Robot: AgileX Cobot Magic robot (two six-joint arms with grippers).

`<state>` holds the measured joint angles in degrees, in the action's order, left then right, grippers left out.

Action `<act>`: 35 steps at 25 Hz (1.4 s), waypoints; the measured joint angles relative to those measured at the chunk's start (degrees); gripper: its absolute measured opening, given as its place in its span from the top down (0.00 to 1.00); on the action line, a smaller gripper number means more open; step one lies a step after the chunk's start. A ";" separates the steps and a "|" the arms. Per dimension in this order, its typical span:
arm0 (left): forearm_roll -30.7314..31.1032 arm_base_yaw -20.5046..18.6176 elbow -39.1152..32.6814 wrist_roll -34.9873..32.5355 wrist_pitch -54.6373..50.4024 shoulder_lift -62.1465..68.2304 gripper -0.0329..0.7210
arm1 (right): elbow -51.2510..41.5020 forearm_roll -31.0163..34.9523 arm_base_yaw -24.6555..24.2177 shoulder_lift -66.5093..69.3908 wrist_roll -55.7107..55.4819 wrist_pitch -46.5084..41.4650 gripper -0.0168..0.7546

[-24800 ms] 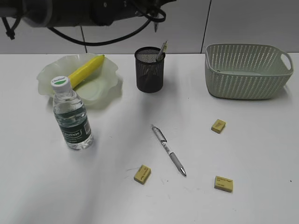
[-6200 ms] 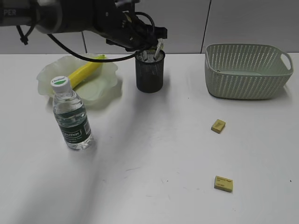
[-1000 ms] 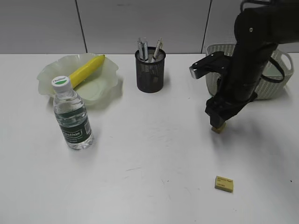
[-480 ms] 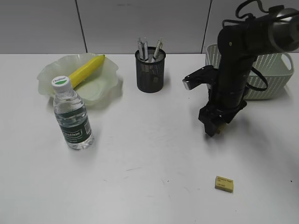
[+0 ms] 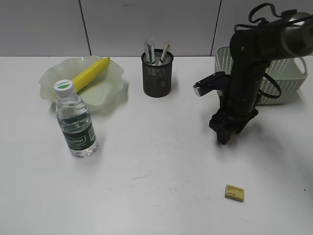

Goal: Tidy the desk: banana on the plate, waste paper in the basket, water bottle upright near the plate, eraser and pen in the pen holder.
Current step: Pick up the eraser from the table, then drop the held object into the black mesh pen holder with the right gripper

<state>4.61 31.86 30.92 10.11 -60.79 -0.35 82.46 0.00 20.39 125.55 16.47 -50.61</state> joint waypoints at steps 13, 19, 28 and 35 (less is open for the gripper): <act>0.00 0.00 0.00 0.00 0.00 0.00 0.55 | 3.67 0.00 0.00 -0.62 0.13 -1.32 0.58; 0.05 0.00 0.00 0.00 0.00 0.00 0.55 | 4.23 8.02 0.06 -9.31 3.30 2.46 0.58; 0.05 0.00 0.00 0.00 0.00 0.00 0.55 | 5.89 27.23 0.71 -15.33 21.67 17.62 0.58; 0.05 0.00 0.00 0.00 0.00 0.00 0.55 | 12.84 38.36 0.71 -9.20 32.19 23.82 0.58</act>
<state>4.66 31.86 30.92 10.11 -60.79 -0.35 95.30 38.36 21.10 116.35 48.66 -26.79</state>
